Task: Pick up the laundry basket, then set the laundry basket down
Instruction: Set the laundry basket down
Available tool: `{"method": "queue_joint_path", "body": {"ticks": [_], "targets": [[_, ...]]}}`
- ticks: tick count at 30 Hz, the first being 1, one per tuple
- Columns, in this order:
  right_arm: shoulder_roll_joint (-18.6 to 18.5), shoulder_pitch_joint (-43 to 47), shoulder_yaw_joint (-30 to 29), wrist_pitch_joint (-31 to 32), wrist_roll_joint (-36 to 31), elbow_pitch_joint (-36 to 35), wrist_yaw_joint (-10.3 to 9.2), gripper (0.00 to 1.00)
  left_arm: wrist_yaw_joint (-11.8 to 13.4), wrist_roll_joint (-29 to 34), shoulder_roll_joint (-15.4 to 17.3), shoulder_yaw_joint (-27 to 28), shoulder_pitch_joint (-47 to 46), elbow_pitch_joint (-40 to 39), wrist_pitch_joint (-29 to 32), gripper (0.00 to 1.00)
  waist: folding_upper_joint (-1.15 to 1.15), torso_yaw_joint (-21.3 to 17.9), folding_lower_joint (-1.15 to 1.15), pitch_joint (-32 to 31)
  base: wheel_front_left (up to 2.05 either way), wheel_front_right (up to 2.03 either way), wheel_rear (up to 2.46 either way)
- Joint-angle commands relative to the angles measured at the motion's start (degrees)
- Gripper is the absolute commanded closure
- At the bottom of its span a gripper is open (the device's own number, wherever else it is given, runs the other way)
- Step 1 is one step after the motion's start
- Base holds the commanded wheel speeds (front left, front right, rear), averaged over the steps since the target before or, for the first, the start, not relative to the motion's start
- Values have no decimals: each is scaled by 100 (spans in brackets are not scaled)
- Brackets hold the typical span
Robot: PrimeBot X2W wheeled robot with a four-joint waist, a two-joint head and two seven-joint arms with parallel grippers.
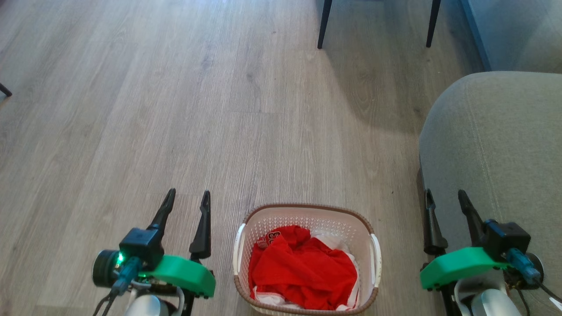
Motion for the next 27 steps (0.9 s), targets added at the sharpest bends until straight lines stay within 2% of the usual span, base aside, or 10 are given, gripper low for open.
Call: {"method": "queue_joint_path", "body": {"ticks": [1, 27], "targets": [[-31, -176, 132, -69, -1, -147, 33, 0, -30, -64, -34, 215, -200, -215, -53, 0, 0, -1, 0, -1, 0, 0, 0], [-31, -201, 158, -69, -15, -95, 33, 0, -47, -81, -35, 166, -202, -147, -53, 0, 0, 0, 0, -53, 0, 0, 0]]}}
